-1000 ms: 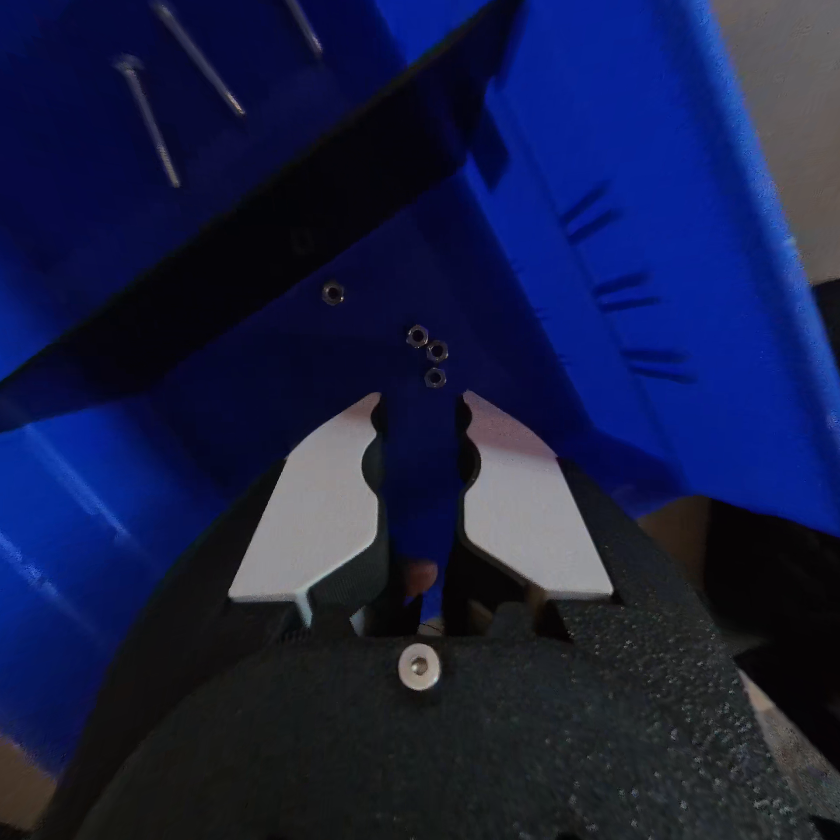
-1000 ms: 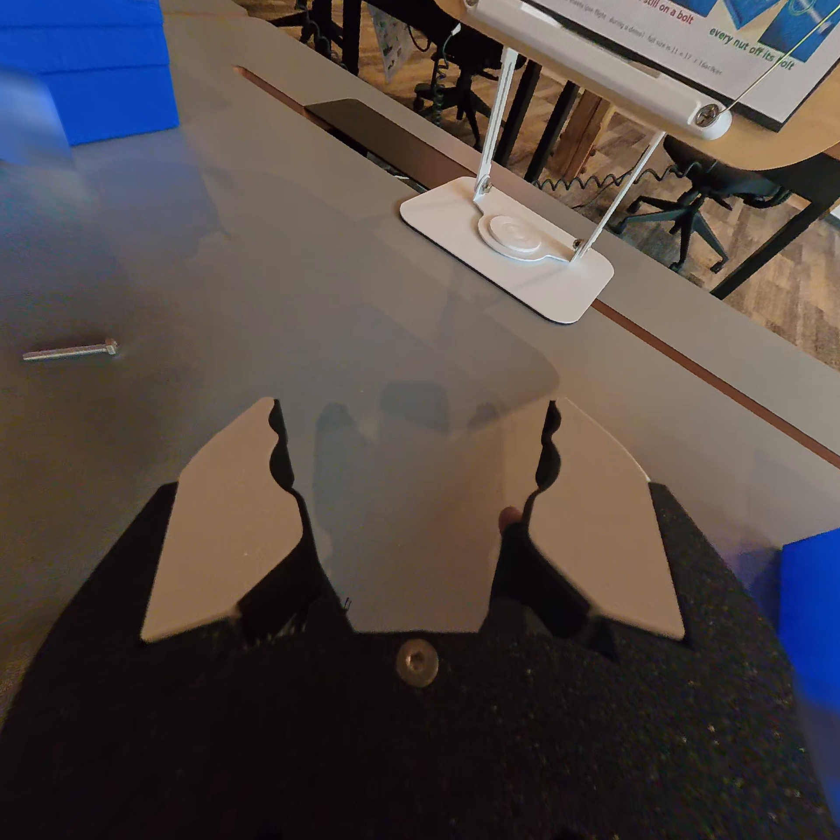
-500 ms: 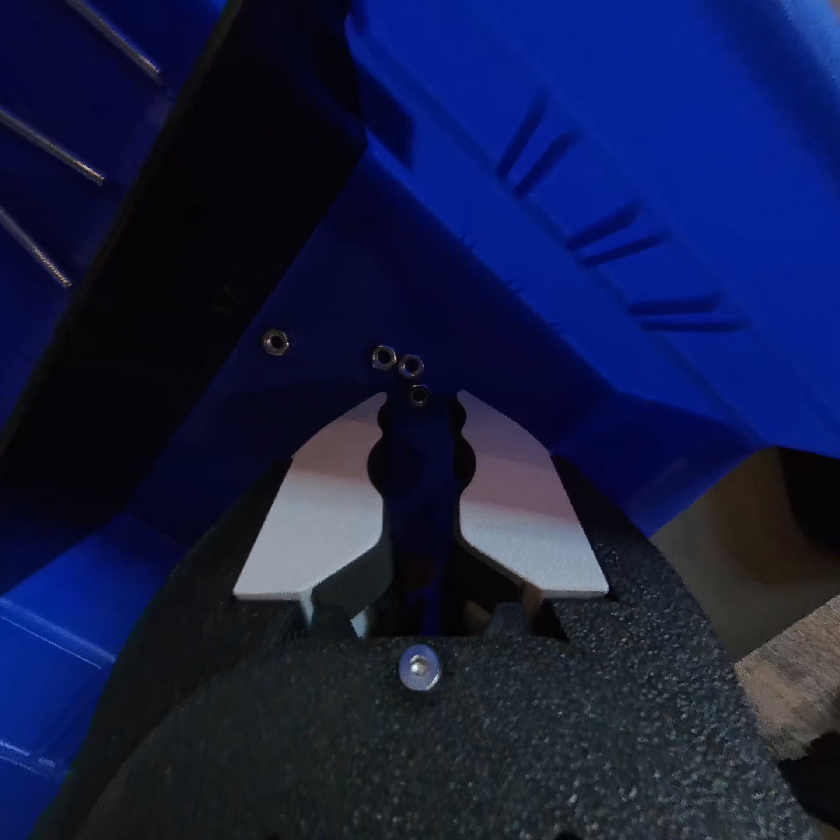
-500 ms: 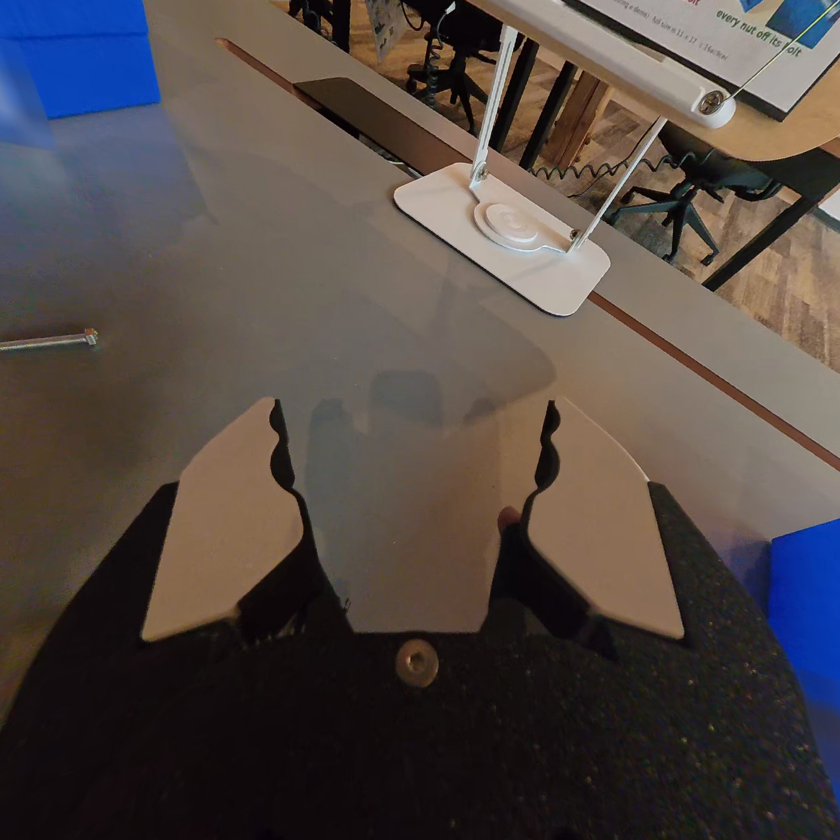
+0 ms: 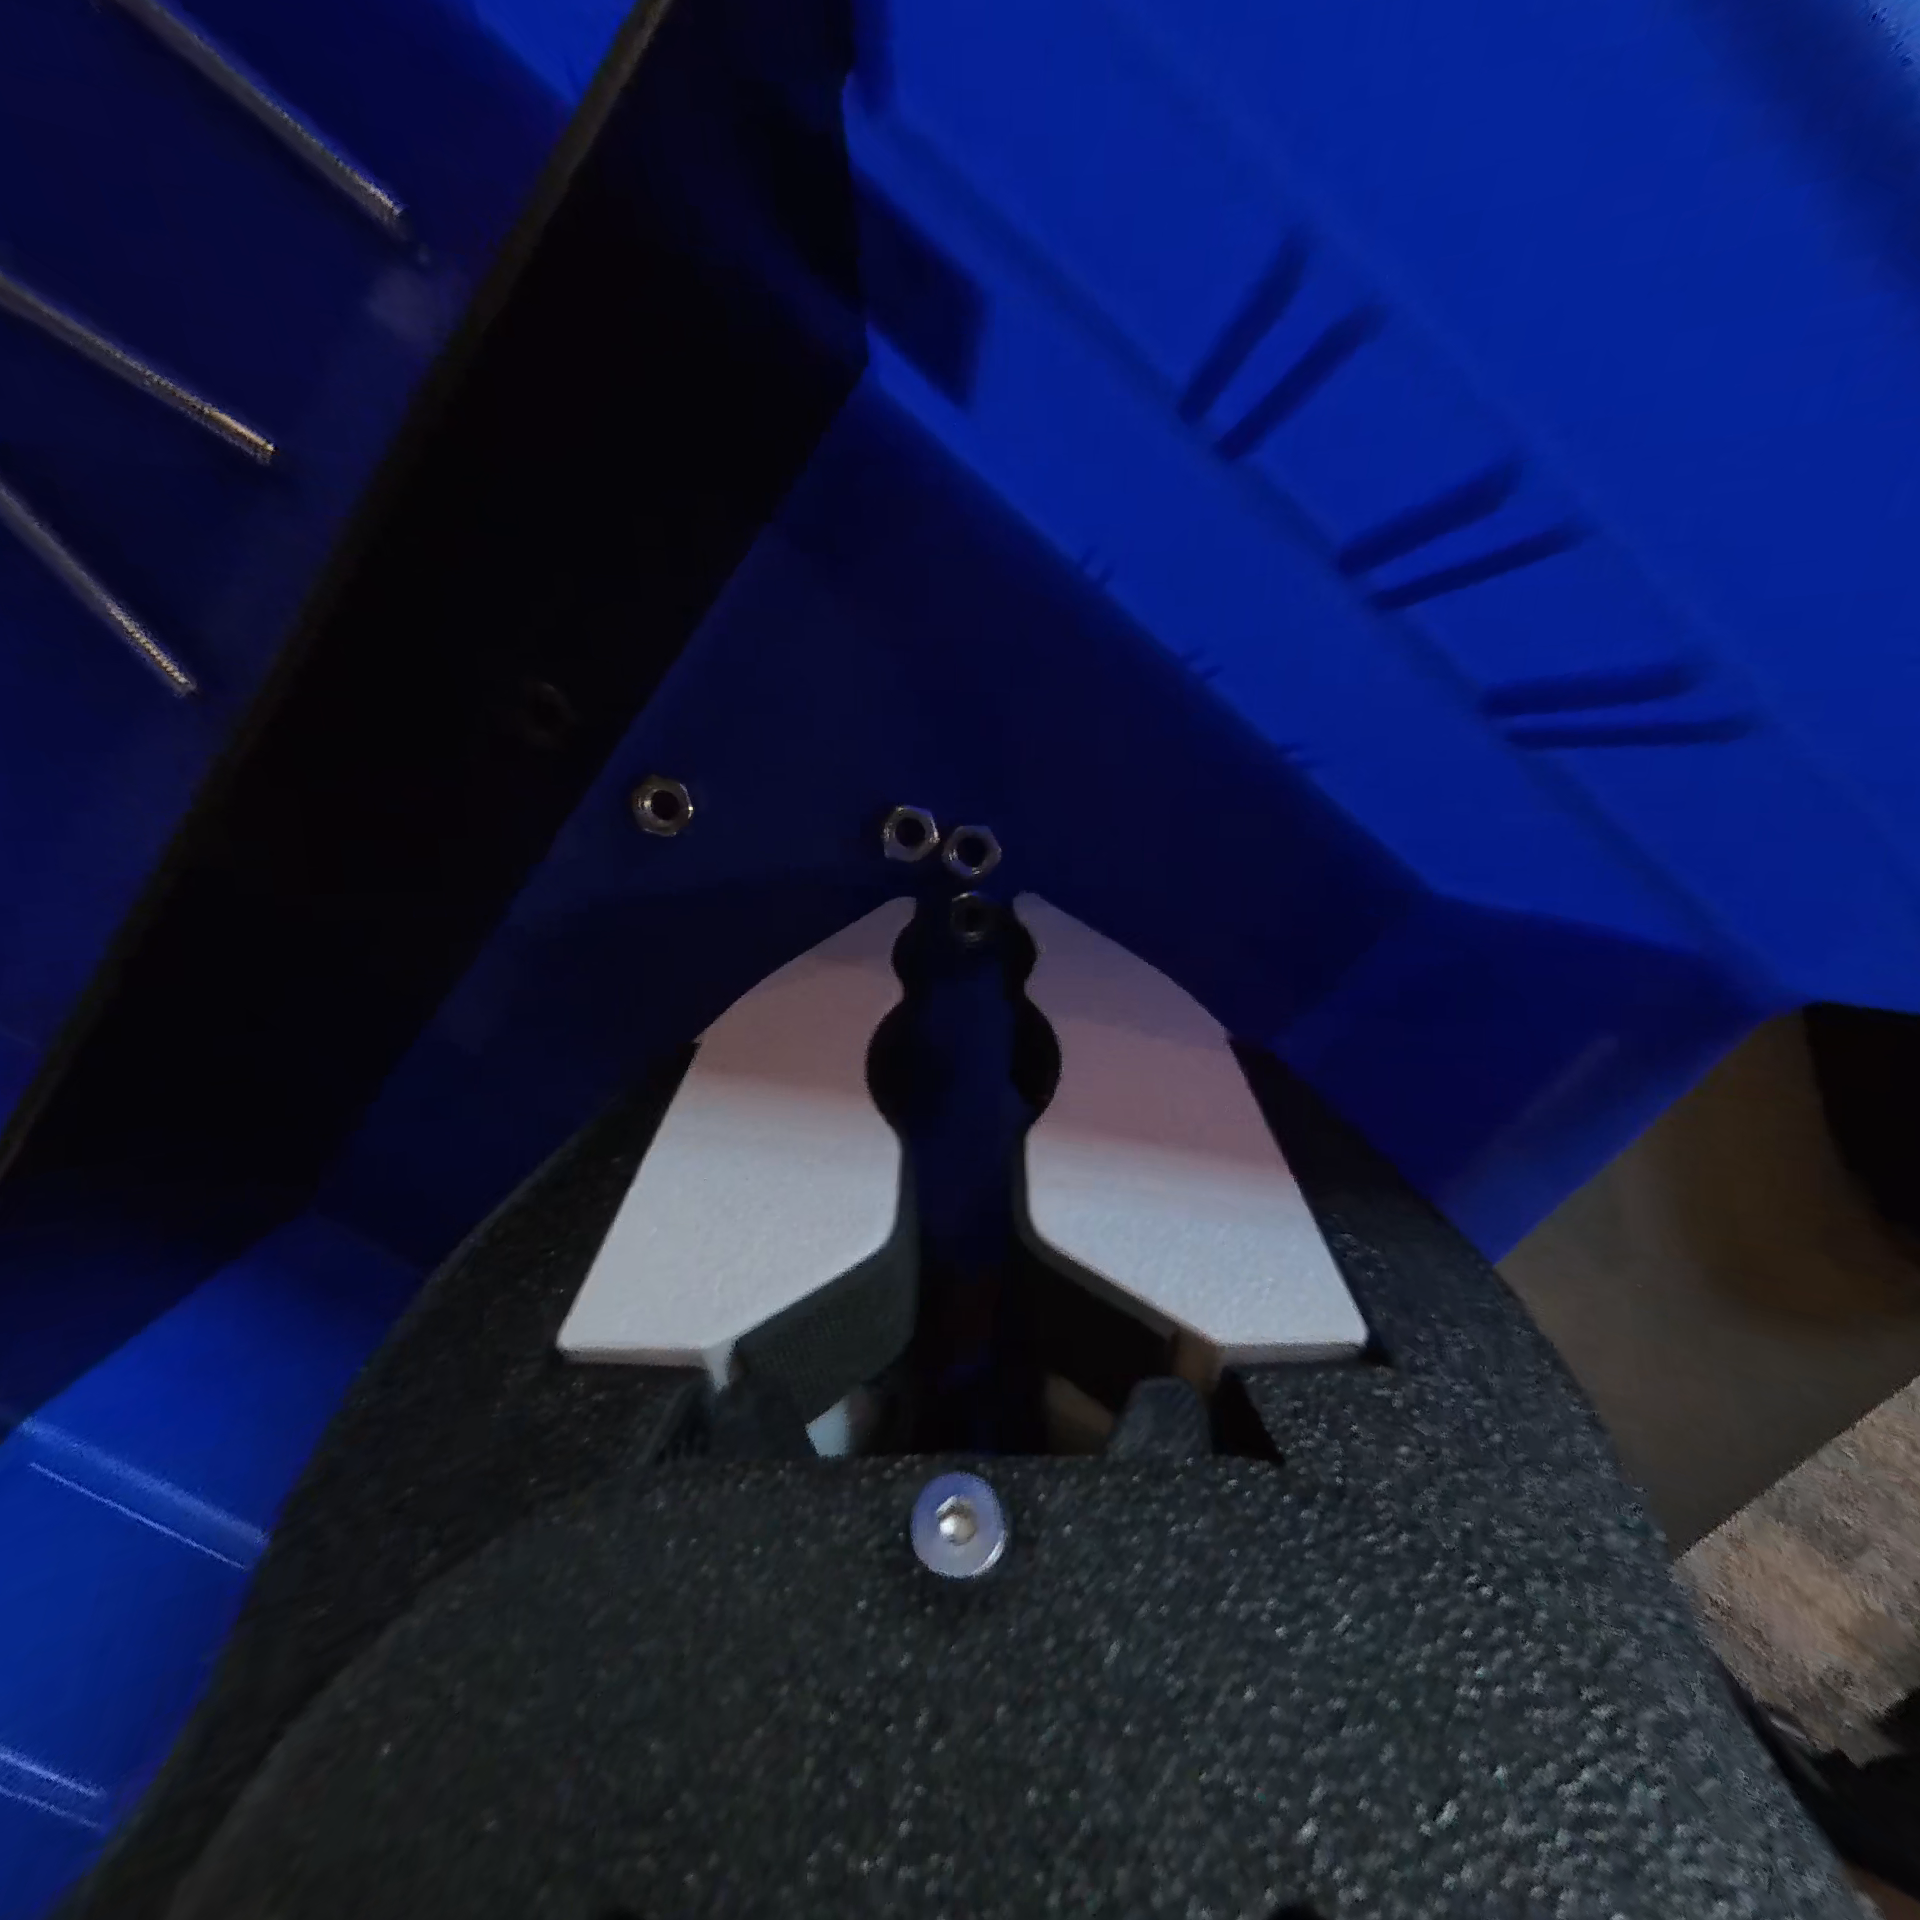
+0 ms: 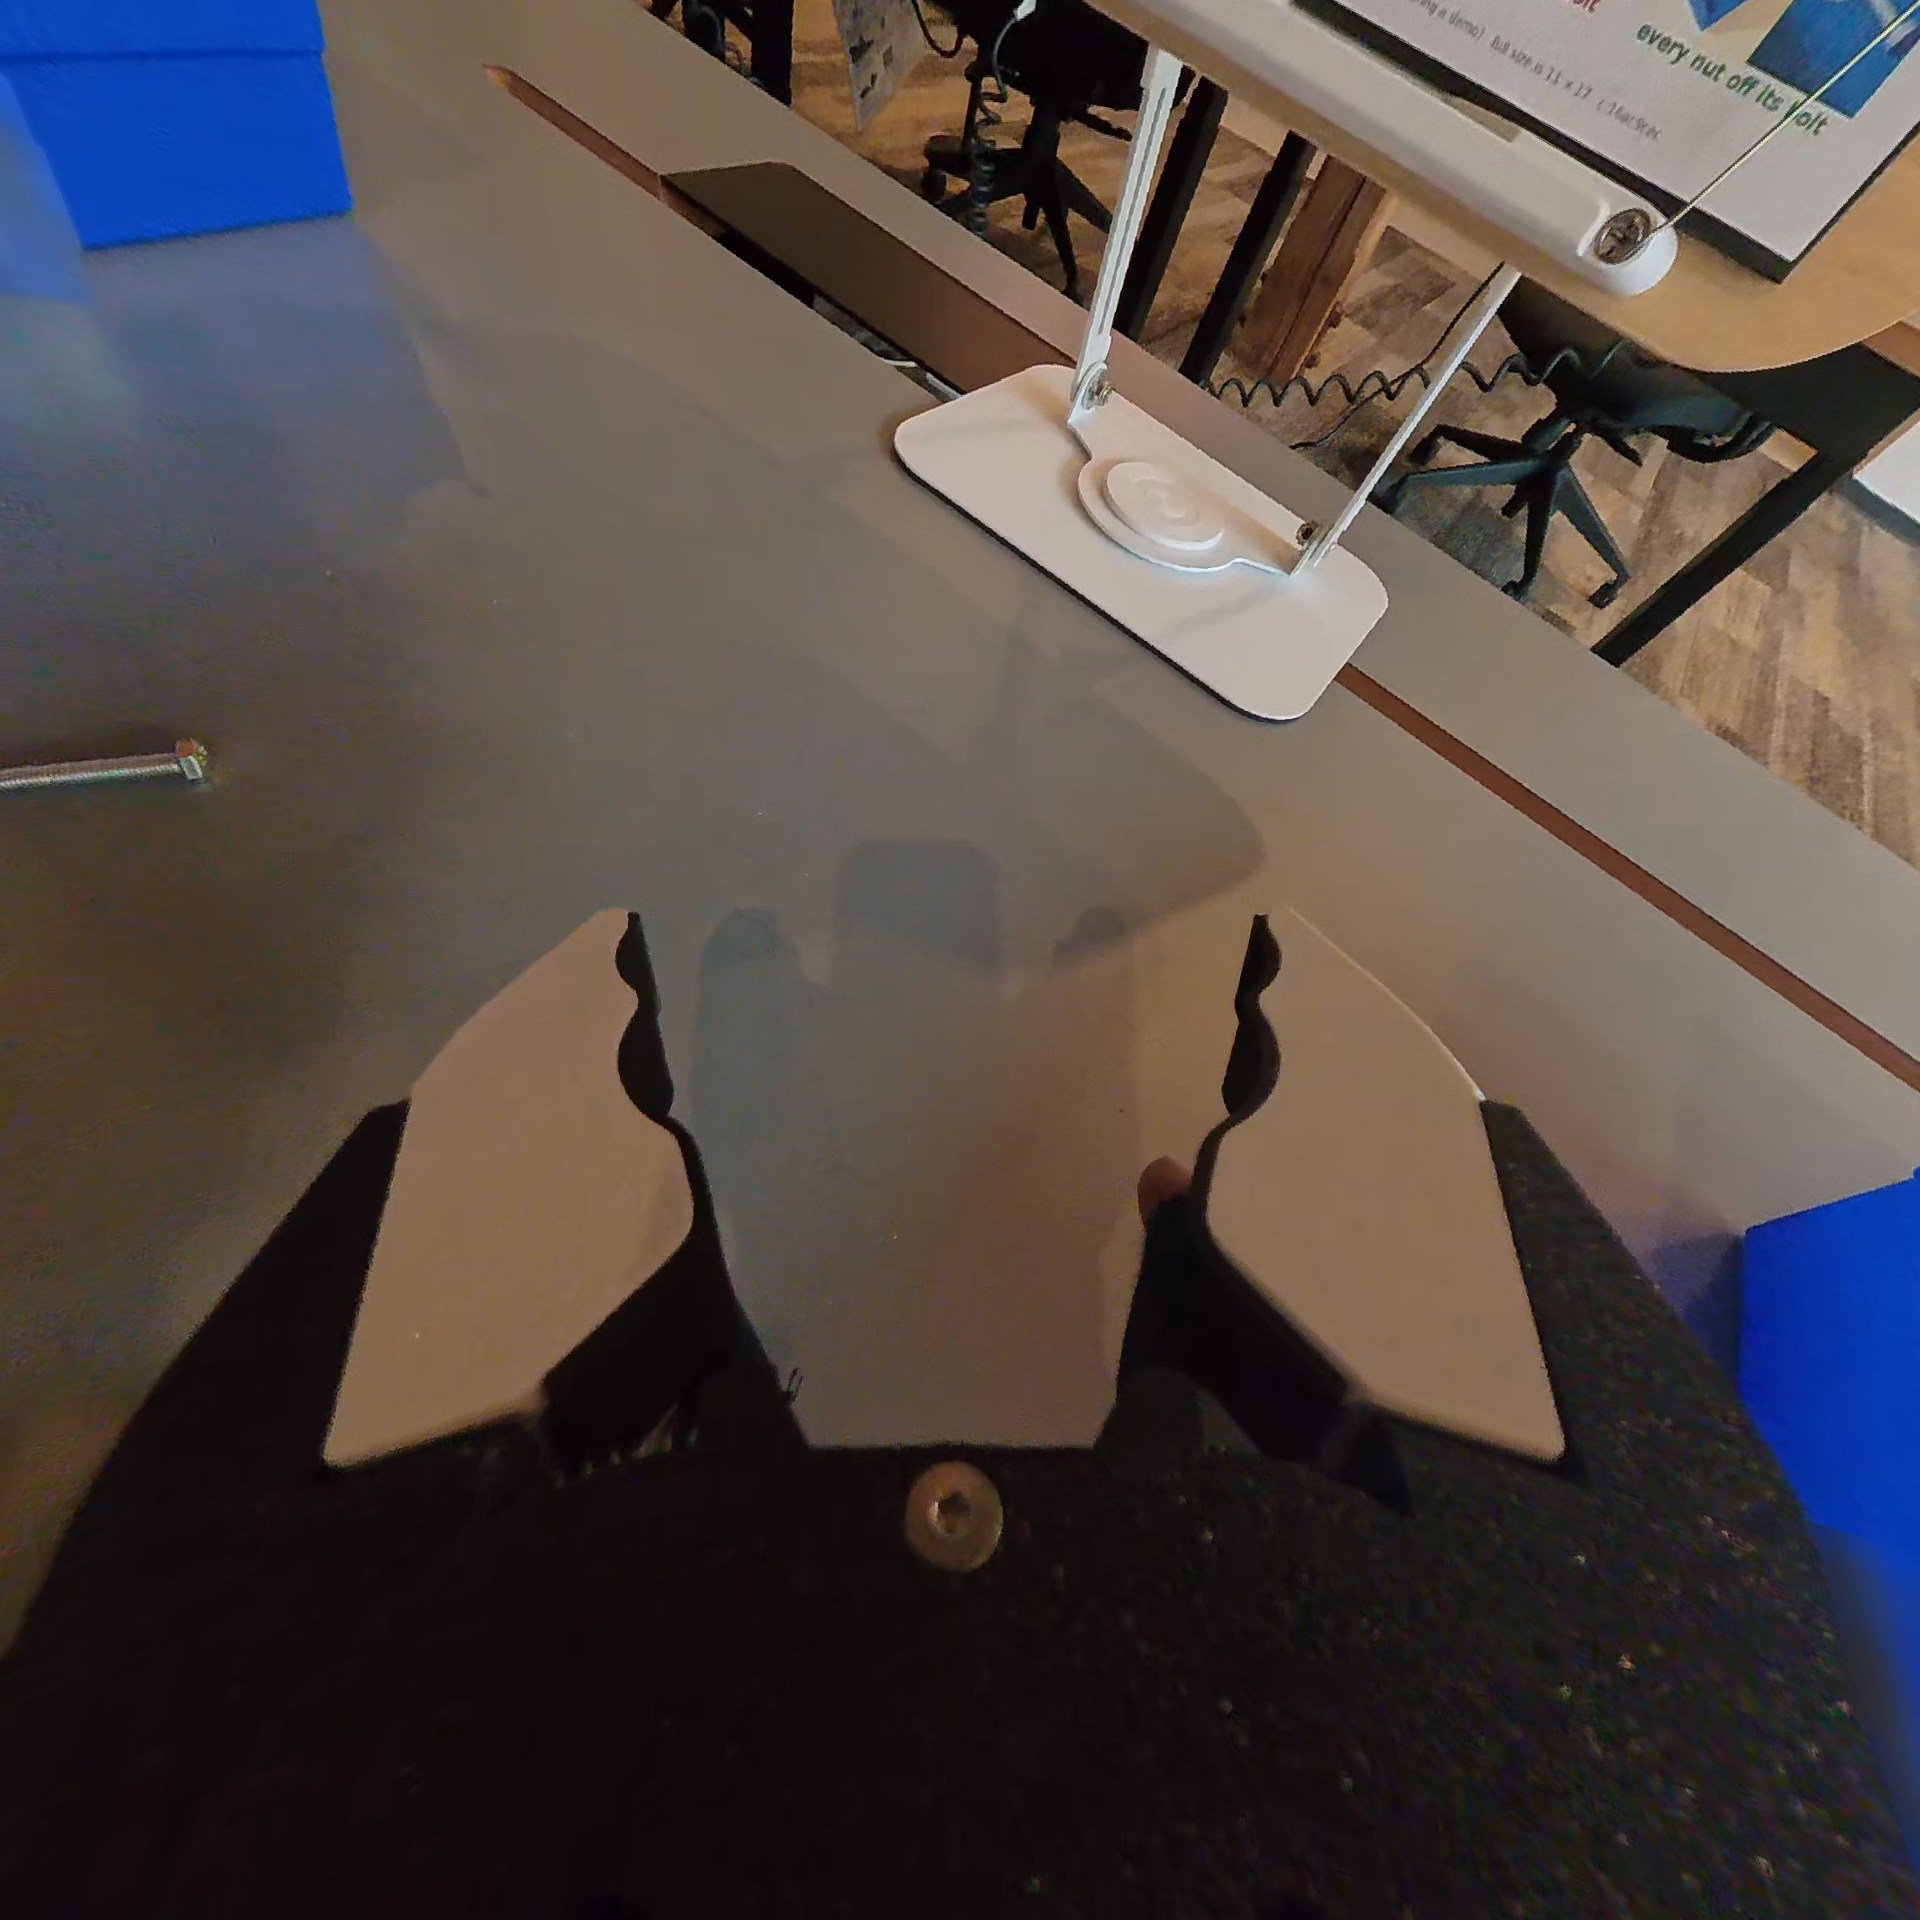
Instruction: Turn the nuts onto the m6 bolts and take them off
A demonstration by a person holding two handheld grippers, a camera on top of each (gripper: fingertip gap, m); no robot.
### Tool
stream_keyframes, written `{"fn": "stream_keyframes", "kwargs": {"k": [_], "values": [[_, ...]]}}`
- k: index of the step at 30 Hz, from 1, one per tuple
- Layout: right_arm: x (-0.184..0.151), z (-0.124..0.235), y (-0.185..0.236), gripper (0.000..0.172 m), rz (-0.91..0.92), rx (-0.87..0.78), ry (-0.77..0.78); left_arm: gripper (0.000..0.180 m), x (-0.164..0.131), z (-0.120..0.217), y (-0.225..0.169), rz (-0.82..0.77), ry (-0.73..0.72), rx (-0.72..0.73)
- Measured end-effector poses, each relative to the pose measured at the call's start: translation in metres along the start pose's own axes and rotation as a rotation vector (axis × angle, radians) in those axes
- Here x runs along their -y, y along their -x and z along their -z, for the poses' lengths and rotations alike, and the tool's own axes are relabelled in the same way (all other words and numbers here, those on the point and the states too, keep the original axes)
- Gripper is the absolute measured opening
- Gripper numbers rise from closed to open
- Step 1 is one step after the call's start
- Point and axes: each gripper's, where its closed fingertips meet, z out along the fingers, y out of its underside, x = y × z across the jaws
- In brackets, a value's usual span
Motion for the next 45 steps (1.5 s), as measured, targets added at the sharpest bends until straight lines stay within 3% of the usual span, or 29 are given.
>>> {"fn": "stream_keyframes", "kwargs": {"k": [10, 17, 22, 27, 31, 36, 45], "values": [[0.001, 0.000, 0.001, 0.106, 0.003, 0.000, 0.001, 0.010, -0.005, 0.006, 0.003, 0.009, -0.019, 0.009], [0.002, 0.000, 0.003, 0.106, 0.008, 0.009, -0.002, 0.010, 0.009, 0.050, -0.004, -0.026, -0.077, 0.072], [0.004, 0.002, 0.003, 0.106, 0.000, 0.012, -0.016, 0.010, 0.045, 0.080, -0.027, -0.118, -0.138, 0.097], [0.005, 0.004, 0.003, 0.105, 0.005, 0.011, -0.023, 0.010, 0.102, 0.093, -0.073, -0.280, -0.215, 0.072], [0.006, 0.004, 0.004, 0.105, 0.001, 0.019, -0.029, 0.009, 0.148, 0.080, -0.126, -0.434, -0.263, -0.013], [0.006, 0.004, 0.003, 0.105, -0.007, 0.024, -0.035, 0.010, 0.191, 0.040, -0.184, -0.572, -0.250, -0.115], [0.005, 0.007, -0.002, 0.105, -0.023, 0.017, -0.041, 0.010, 0.229, -0.046, -0.231, -0.642, -0.136, -0.176]]}}
